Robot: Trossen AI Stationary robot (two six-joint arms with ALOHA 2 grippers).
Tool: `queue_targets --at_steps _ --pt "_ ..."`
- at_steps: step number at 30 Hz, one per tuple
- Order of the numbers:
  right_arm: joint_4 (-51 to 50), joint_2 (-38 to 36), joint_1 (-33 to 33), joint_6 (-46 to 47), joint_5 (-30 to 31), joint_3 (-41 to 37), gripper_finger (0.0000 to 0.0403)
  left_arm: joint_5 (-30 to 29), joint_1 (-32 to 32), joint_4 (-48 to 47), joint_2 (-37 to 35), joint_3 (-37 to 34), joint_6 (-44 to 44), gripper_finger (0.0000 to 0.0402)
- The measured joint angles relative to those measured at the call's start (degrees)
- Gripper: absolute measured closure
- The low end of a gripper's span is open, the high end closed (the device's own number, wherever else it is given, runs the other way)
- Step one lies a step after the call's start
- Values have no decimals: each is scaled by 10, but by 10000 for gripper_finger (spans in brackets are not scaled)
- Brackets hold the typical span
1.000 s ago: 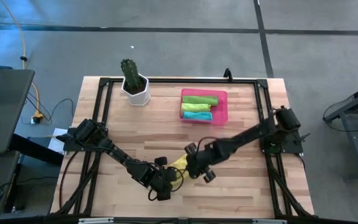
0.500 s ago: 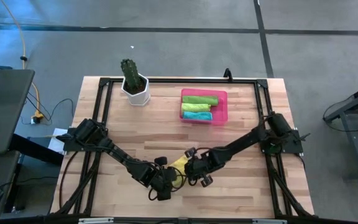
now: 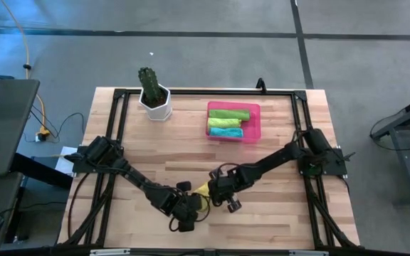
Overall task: Roll microfiber towels into tight, uniform cylinder then place into a basket
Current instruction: Roll the yellow microfiber cloth
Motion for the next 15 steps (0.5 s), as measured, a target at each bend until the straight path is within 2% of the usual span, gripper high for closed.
queue_targets --at_steps 5,8,12,15 --pt "-4 1 -32 24 -122 -1 393 -4 -14 -81 -1 26 -1 371" --pt "-7 3 -54 38 -205 -2 397 -27 -25 -128 -1 41 -10 371" --pt "-10 4 -79 58 -271 -3 399 -70 -41 -180 -1 69 -11 371" --pt "-9 4 -98 82 -308 -3 399 -105 -55 -185 -2 85 13 371"
